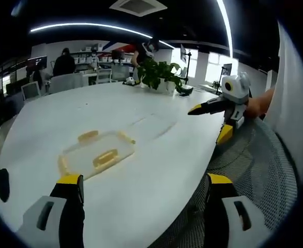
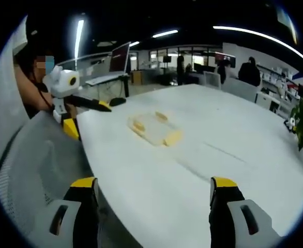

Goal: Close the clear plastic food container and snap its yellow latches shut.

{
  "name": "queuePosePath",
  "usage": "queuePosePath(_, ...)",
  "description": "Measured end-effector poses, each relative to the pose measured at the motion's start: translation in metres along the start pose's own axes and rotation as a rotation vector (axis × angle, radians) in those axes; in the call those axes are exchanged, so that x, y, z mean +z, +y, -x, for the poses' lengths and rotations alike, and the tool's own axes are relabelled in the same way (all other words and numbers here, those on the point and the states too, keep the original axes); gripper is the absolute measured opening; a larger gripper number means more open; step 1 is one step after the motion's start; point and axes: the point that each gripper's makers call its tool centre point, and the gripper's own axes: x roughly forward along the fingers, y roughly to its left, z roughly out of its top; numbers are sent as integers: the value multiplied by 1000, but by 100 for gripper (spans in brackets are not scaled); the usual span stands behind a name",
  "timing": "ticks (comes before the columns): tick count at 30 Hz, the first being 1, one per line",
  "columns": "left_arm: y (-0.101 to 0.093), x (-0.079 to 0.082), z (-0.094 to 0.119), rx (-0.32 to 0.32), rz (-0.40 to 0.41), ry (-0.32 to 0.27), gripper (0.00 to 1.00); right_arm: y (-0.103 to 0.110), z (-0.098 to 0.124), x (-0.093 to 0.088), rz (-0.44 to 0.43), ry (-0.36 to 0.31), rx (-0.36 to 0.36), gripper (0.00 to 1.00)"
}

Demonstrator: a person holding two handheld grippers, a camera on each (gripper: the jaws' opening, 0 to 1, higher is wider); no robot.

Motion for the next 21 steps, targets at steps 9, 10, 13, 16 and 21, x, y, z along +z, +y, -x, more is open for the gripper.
queuePosePath(9, 1, 0, 1, 4, 0, 0, 98, 0, 0, 0, 1, 0, 1, 89)
queuePosePath(10, 0, 0, 1, 3, 4, 2, 98, 0, 0, 0, 2, 3, 0, 89)
queuePosePath(13, 0, -1, 1, 0, 1, 4, 98, 0, 0, 0, 0, 3, -1, 89)
queuePosePath(16, -1, 0, 1, -2, 0, 3, 98, 0, 1, 0, 0, 0, -3, 89)
queuePosePath(21, -3, -2, 1, -8, 0, 9, 97, 0, 0, -2, 19, 15, -6, 89)
